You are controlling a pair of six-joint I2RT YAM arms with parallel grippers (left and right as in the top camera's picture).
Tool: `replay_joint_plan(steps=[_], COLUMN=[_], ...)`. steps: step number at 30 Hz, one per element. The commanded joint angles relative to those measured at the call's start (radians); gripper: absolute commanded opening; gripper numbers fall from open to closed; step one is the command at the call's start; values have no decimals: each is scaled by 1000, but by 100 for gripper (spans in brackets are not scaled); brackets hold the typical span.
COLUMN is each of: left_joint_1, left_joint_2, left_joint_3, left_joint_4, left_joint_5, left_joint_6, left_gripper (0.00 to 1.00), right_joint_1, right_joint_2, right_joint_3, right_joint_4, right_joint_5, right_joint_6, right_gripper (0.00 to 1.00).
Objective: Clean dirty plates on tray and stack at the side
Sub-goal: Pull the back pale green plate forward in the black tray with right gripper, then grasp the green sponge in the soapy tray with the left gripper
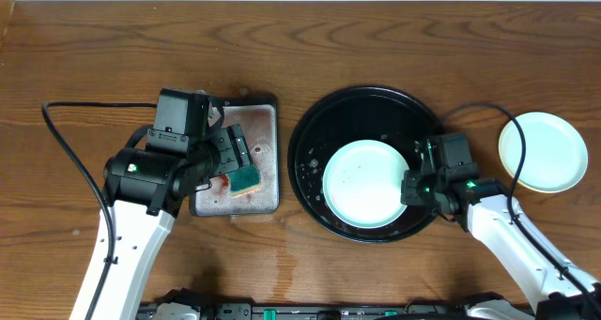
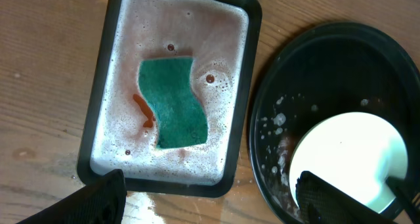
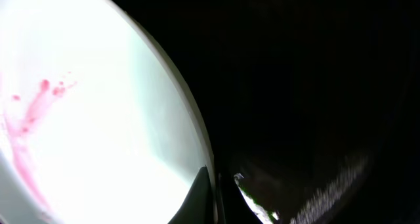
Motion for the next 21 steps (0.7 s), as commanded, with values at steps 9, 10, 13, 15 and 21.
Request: replay_joint_plan(steps=[9, 10, 13, 15, 21], left_joint_1=[1, 1, 1, 0, 1], left_joint_2=[1, 1, 1, 8, 113], left_joint_3=[16, 16, 16, 8, -71], left_joint_4=[10, 10, 6, 6, 41], left_joint_5=[-2, -2, -2, -2, -17], left_joint_6=[-2, -2, -1, 0, 10], left_gripper=[83, 83, 83, 82, 75], right_joint_1=[3, 3, 3, 2, 2], right_joint_2=[-14, -16, -27, -44, -144], right_joint_3=[17, 17, 17, 18, 18], right_joint_4=[-5, -15, -28, -28, -39], right_joint_5=[19, 15, -31, -76, -138], right_joint_6=[-210, -193, -187, -187, -187], right_gripper=[44, 44, 44, 43, 46])
